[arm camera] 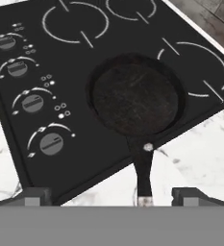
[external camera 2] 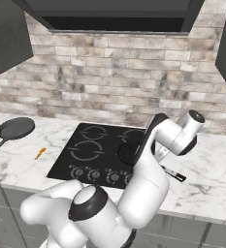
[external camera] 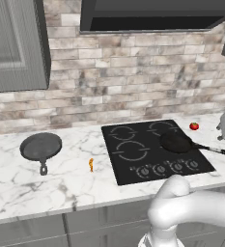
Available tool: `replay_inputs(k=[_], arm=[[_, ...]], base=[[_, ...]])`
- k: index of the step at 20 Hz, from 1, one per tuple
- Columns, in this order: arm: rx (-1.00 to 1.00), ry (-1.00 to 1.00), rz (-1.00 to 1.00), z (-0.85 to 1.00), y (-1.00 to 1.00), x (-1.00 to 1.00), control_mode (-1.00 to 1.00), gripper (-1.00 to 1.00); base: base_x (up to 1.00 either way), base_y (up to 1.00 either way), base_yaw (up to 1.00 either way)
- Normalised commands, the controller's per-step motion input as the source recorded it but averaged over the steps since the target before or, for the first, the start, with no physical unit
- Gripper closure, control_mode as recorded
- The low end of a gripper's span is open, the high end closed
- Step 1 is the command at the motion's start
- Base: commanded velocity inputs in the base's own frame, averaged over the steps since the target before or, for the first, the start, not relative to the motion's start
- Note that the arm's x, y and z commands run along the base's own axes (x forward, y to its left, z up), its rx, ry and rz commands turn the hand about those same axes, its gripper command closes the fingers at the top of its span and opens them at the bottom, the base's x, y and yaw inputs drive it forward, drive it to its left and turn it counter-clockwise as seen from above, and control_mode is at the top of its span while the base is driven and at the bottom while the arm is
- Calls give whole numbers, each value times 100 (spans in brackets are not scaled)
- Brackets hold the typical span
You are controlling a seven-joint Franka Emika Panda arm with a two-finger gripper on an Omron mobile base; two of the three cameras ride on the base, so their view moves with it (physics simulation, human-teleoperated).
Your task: Place both pans onto different burners. Then place the tomato and the shrimp on different pans.
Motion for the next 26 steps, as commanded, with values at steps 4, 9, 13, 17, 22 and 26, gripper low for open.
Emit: replay_inputs(k=[4,9,13,17,22,26], arm=[[0,-10,-7,29,29,-22,-100,-100],[0,-7,-7,24,34,-18,-100,-100],[0,-5,-8,21,33,-16,-100,-100],[0,-2,-7,16,31,-10,-100,-100],[0,0,-6,17,28,-7,-100,-100],[0,0,-8,13,29,-8,-100,-100]], base=[[0,0,0],[0,0,0],[0,0,0],[0,0,0],[0,0,0],[0,0,0]])
